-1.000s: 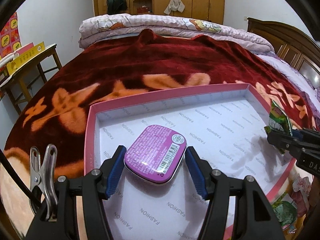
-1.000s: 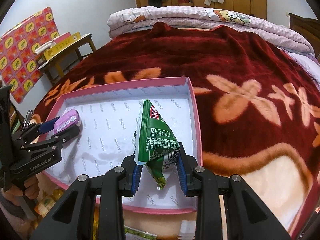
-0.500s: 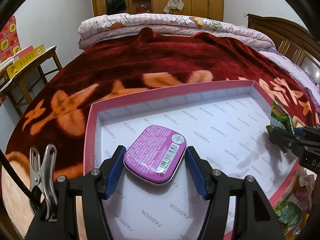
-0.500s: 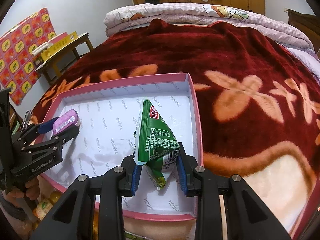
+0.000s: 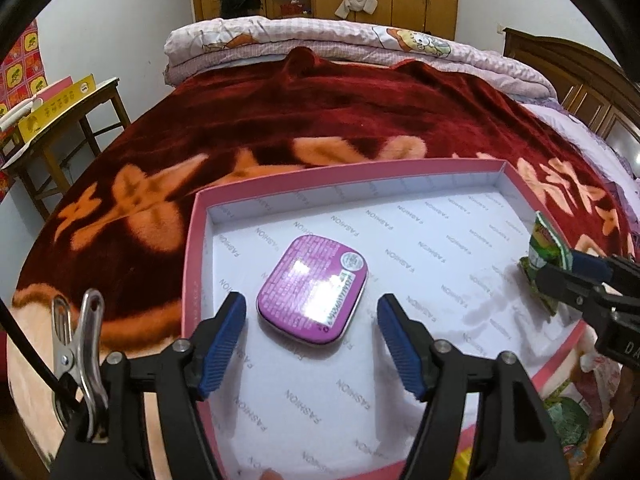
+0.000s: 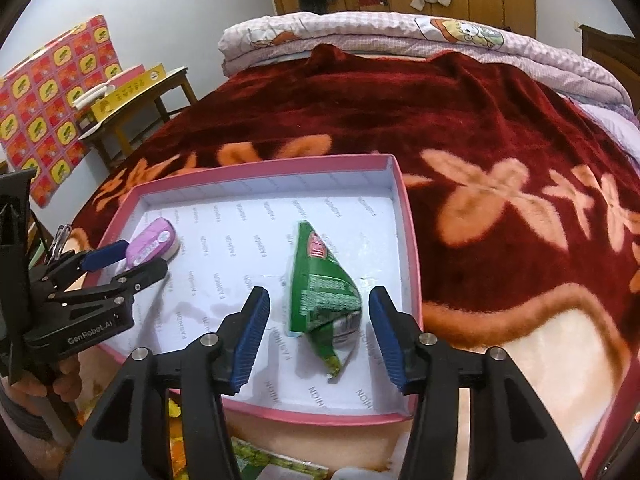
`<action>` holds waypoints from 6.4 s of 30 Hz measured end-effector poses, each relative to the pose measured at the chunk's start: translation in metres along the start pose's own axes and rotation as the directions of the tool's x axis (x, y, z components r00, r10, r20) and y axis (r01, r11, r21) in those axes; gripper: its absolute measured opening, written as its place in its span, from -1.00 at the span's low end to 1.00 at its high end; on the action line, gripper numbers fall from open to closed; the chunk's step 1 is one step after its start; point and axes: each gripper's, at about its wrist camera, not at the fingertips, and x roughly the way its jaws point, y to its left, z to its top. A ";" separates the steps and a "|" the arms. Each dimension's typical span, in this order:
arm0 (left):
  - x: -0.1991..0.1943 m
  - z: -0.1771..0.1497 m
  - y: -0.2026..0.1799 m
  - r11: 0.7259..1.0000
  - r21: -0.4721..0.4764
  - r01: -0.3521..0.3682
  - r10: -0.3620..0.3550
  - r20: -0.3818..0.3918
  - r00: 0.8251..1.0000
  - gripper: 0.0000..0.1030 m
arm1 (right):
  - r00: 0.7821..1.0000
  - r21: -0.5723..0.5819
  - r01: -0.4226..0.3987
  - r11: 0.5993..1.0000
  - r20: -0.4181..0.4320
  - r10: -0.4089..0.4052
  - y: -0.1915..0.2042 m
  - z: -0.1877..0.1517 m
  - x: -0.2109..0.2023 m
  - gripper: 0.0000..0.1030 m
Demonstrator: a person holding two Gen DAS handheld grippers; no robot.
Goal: Organize snacks
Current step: 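Open both grippers to drop the tin and packet into the pink tray, then withdraw both grippers from the tray back toward the snack pile, then grasp the clear candy bag with the left gripper while the right gripper grasps the gummy bag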
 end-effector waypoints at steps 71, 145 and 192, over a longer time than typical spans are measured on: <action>-0.113 -0.065 -0.018 0.997 -0.036 0.069 -0.069 0.018 0.997 0.46 | 0.992 0.057 -0.112 0.992 0.066 0.108 0.022 -0.079 -0.090 0.04; -0.087 -0.125 -0.057 0.993 0.039 0.116 -0.115 -0.012 0.993 0.19 | 0.989 0.119 -0.129 0.984 -0.055 0.136 0.016 -0.136 -0.068 0.04; -0.138 -0.136 -0.048 0.985 0.052 0.163 -0.165 0.038 0.986 -0.23 | 0.995 0.091 -0.098 0.991 0.039 0.095 0.034 -0.143 -0.101 -0.46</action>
